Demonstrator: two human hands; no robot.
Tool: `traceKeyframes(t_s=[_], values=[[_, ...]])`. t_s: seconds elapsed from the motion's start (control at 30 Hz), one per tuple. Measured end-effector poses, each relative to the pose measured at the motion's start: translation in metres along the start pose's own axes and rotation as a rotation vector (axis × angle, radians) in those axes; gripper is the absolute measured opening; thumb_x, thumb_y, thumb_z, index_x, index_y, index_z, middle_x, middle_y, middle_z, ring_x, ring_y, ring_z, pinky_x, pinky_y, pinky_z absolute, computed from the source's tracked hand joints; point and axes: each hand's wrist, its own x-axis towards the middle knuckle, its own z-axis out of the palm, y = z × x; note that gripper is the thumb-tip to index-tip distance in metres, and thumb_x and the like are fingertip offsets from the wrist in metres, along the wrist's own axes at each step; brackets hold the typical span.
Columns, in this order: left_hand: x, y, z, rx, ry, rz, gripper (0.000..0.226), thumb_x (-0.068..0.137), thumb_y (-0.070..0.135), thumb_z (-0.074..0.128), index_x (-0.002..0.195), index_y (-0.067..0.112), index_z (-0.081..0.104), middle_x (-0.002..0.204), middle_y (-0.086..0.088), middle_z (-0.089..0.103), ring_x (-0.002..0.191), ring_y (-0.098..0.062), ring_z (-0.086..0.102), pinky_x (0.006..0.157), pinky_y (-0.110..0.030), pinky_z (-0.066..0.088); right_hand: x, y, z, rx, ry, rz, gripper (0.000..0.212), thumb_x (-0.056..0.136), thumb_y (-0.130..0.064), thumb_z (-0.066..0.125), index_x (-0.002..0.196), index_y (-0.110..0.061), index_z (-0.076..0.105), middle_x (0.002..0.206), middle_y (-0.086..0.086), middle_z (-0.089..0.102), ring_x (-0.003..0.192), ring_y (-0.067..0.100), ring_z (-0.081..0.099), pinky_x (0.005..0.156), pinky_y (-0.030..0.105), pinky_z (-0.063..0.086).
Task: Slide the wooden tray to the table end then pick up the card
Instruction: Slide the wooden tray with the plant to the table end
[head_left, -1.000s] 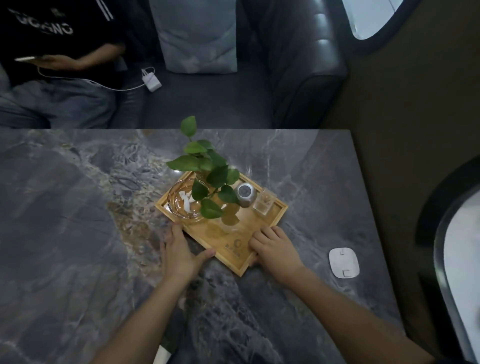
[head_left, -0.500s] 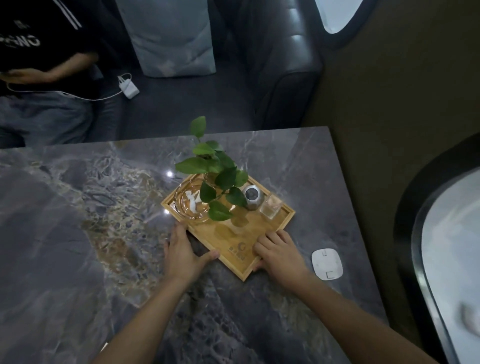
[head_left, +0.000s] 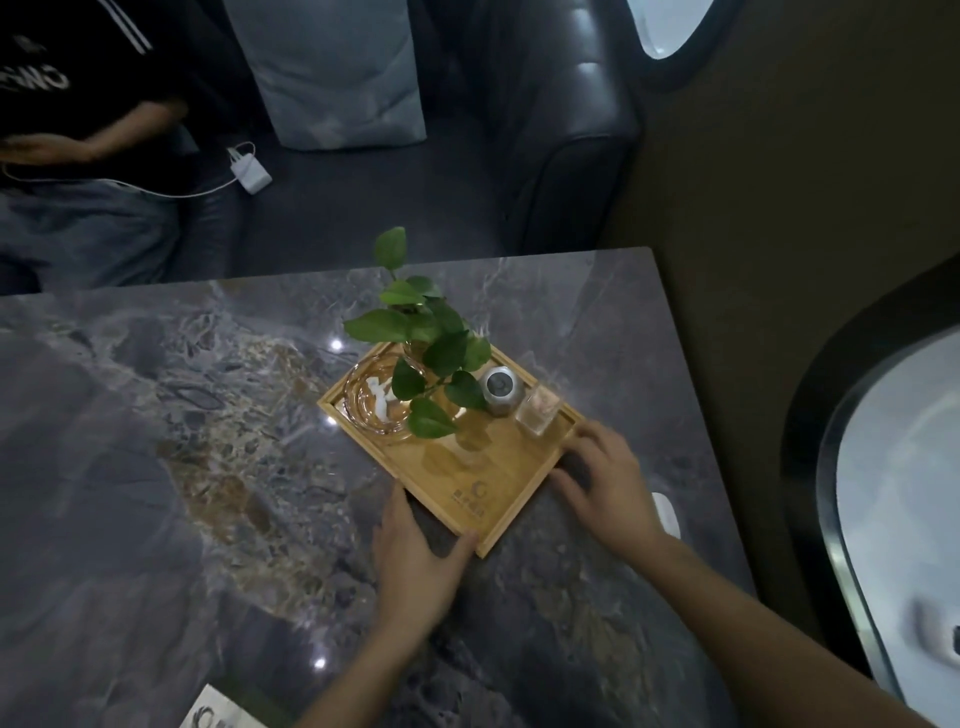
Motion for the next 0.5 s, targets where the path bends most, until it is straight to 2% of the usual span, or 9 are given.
traceKeyframes(t_s=[0.13,0.23,0.33,0.4,0.5], values=[[-0.018,0.0,0.021,-0.064,0.06,-0.113,0.085,0.071,0.047,0.075,0.144,0.029,0.035,0.146,0.0,0.049,0.135,-0.026,0.043,0.112,-0.054,0.035,0.022,0.003,-0.008,0.026,0.008,0.201,0.021,0.088,-0.027,0.066,0.107,-0.018,0.061,0.1,-0.004,0.057,0.094,0.017,0.058,0.081,0.032,0.048],[-0.017,-0.002,0.029,-0.007,0.091,-0.153,0.081,0.077,0.046,0.072,0.146,0.027,0.035,0.152,-0.003,0.043,0.14,-0.027,0.037,0.116,-0.053,0.03,0.04,-0.002,-0.008,0.057,0.018,0.33,0.014,0.089,-0.028,0.064,0.095,-0.016,0.064,0.088,-0.003,0.057,0.081,0.017,0.058,0.068,0.028,0.042],[-0.016,-0.003,0.034,0.005,0.106,-0.158,0.076,0.08,0.038,0.073,0.146,0.021,0.04,0.154,-0.006,0.042,0.145,-0.026,0.03,0.119,-0.052,0.025,0.054,-0.007,-0.009,0.053,0.022,0.407,0.014,0.087,-0.028,0.067,0.086,-0.014,0.068,0.083,0.001,0.058,0.077,0.02,0.06,0.066,0.033,0.047],[-0.016,-0.002,0.035,0.006,0.11,-0.163,0.073,0.081,0.032,0.074,0.145,0.017,0.043,0.154,-0.007,0.042,0.147,-0.026,0.027,0.12,-0.051,0.021,0.058,-0.009,-0.012,0.058,0.018,0.441,0.015,0.086,-0.027,0.069,0.083,-0.012,0.071,0.075,-0.004,0.055,0.073,0.02,0.061,0.068,0.038,0.053],[-0.013,-0.002,0.036,0.018,0.106,-0.208,0.072,0.08,0.032,0.075,0.143,0.017,0.044,0.155,-0.01,0.04,0.146,-0.03,0.028,0.119,-0.052,0.025,0.063,-0.011,-0.017,0.059,0.001,0.448,0.022,0.086,-0.025,0.07,0.073,-0.007,0.07,0.061,-0.011,0.049,0.066,0.022,0.062,0.064,0.04,0.055]])
